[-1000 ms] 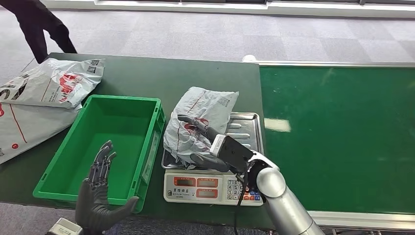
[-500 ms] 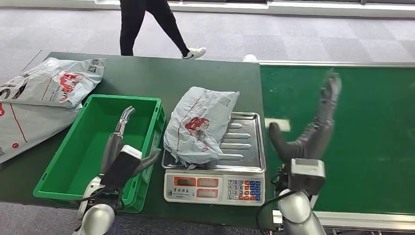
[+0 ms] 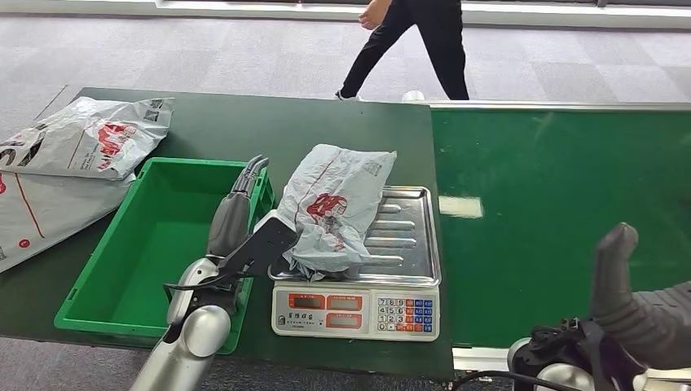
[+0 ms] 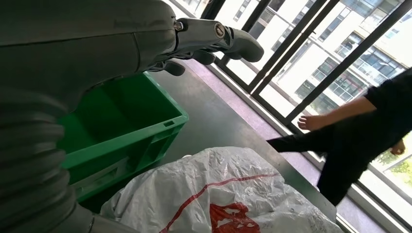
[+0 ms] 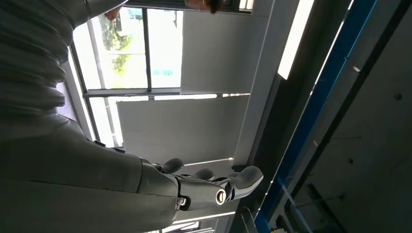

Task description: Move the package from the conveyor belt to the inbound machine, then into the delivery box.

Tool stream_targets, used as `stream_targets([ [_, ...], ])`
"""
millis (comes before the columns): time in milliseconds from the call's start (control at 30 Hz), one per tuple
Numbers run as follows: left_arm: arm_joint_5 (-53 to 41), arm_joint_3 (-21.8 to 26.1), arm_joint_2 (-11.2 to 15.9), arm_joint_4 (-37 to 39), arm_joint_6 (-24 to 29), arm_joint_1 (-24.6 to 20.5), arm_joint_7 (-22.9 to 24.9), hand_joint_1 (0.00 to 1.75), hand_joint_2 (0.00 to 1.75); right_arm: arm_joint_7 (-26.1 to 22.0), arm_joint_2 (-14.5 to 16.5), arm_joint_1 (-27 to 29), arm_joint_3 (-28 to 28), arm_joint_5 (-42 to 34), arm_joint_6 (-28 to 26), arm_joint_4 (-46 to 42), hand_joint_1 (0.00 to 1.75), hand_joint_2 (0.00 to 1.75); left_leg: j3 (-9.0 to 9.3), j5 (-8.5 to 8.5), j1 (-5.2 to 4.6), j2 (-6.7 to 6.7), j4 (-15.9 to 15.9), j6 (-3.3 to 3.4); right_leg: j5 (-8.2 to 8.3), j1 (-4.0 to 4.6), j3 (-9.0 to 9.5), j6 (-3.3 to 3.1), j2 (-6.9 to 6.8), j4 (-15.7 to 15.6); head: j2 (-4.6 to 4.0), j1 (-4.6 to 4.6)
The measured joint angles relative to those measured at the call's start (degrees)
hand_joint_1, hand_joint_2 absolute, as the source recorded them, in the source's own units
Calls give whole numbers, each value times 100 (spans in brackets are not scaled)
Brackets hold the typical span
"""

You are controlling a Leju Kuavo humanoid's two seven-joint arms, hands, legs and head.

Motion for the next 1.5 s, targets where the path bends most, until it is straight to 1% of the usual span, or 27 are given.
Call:
stream_targets([
  [267, -20, -10, -30, 111, -12, -40, 17, 0, 175, 0, 67, 40, -104, 8, 1, -110, 0, 175, 0, 0, 0, 0, 0, 0, 0, 0, -1, 0, 2, 0, 0, 0],
  [333, -129, -37, -39, 153, -96, -88, 132, 0, 175, 0, 85, 48, -132, 33, 1, -116, 0, 175, 0, 0, 0, 0, 0, 0, 0, 0, -1, 0, 1, 0, 0, -1],
  [400, -311, -98, -64, 264, -287, -197, 341, 0, 175, -1, 113, 80, -190, 35, 2, -116, 0, 175, 0, 1, 0, -2, 1, 1, 0, 0, 0, 0, -3, 0, 0, -1],
  [433, -406, -131, -90, 353, -411, -265, 447, 31, 175, -1, 125, 106, -224, -7, 7, -115, 0, 175, 0, 2, 0, -2, 1, 2, 0, -1, 1, 1, -4, 0, 0, -1],
  [533, -711, -245, -249, 764, -915, -502, 750, 161, 175, 2, 142, 190, -296, -208, 17, -86, 0, 175, -1, 2, -2, -4, 1, 2, 3, -2, 2, 3, -3, 0, 0, 0],
  [567, -825, -306, -329, 959, -1122, -599, 869, 175, 175, 2, 145, 203, -303, -255, 16, -64, 0, 175, -2, 2, -3, -4, 1, 3, 4, -4, 2, 5, -3, 0, 0, 1],
  [667, -1202, -534, -606, 1698, -1637, -930, 1224, 175, 175, 0, 151, 206, -302, -360, 16, 26, 0, 175, -2, 3, -7, -5, 2, 4, 6, -7, 4, 7, -4, 0, 0, 1],
  [733, -1392, -674, -782, 2250, -1762, -1143, 1320, 175, 175, 0, 151, 208, -291, -391, 16, 92, 0, 175, -1, 3, -8, -6, 2, 4, 7, -8, 6, 8, -3, 0, 0, 1],
  [867, -1445, -752, -1025, 3160, -1717, -1481, 1153, 175, 175, 0, 151, 225, -276, -448, 16, 216, 0, 175, 4, 3, -8, -6, 1, 4, 6, -7, 12, 8, -5, 0, 0, 0],
  [1033, -1394, -752, -1119, 3728, -1679, -1758, 1010, 175, 175, 0, 151, 299, -276, -566, 16, 333, 0, 175, 16, 2, -6, -7, -2, 4, 3, -4, 27, 9, -8, 0, 0, 0],
  [1167, -1345, -750, -1113, 3920, -1670, -1854, 961, 175, 175, -1, 150, 416, -276, -635, 16, 408, 0, 175, 23, 2, -5, -7, -4, 4, 3, -4, 35, 9, -7, 0, 0, 1],
  [1267, -1197, -695, -1094, 3951, -1489, -1859, 837, 175, 175, -1, 140, 523, -273, -693, 16, 456, 0, 175, 26, 2, -5, -7, -4, 3, 3, -4, 39, 9, -7, 0, 0, 1],
  [1367, -867, -531, -1056, 3745, -929, -1706, 507, 175, 175, -2, 100, 640, -269, -775, 16, 474, 0, 175, 23, 3, -5, -6, -4, 3, 4, -4, 33, 8, -5, 0, 0, 1],
  [1433, -532, -336, -1008, 3385, -427, -1524, 183, 175, 175, -3, 60, 742, -269, -814, 15, 474, 0, 175, 14, 3, -5, -6, -4, 2, 4, -3, 24, 8, -3, 1, 0, 1],
  [1500, -246, -109, -921, 2904, -47, -1377, -40, 175, 175, -5, 26, 839, -269, -832, 15, 474, 0, 175, 8, 3, -5, -5, -4, 2, 4, -2, 16, 8, -2, 2, 0, 1],
])
